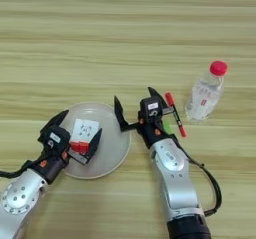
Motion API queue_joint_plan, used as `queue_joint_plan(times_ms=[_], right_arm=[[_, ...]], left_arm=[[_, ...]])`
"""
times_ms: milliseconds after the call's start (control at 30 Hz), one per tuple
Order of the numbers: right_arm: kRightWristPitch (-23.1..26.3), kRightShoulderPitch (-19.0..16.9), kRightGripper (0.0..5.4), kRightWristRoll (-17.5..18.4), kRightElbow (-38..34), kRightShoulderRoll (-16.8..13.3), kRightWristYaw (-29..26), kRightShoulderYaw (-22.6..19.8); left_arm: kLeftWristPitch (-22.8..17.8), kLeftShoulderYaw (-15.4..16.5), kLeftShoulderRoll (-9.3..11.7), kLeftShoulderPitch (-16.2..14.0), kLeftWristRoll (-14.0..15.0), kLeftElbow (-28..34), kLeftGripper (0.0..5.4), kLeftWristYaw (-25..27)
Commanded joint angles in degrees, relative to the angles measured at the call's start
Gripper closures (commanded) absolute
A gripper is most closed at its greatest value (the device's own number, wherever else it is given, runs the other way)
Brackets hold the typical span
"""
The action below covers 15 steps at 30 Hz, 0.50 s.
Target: Move the objects on the table
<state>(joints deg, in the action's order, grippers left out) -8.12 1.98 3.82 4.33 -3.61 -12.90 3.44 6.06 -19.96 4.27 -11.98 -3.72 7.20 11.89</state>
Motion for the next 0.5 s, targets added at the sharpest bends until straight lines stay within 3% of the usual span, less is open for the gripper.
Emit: queue_joint_plan(times_ms=[33,333,500], right_arm=[[0.02,0.35,0.05,-0.21,-0.26,0.20,0.41,0.05],[0.05,0.30,0.05,-0.23,-0.24,0.22,0.45,0.05],[0.04,0.35,0.05,-0.23,-0.12,0.18,0.42,0.03]], left_arm=[[-0.40,-0.23,0.26,-0.20,-1.26,-1.78,0.00,-0.35],[-0.11,0.33,0.08,-0.25,-0.70,-1.83,0.00,-0.52],[0.42,0.29,0.38,0.26,-2.38,-3.61,0.00,-1.22]])
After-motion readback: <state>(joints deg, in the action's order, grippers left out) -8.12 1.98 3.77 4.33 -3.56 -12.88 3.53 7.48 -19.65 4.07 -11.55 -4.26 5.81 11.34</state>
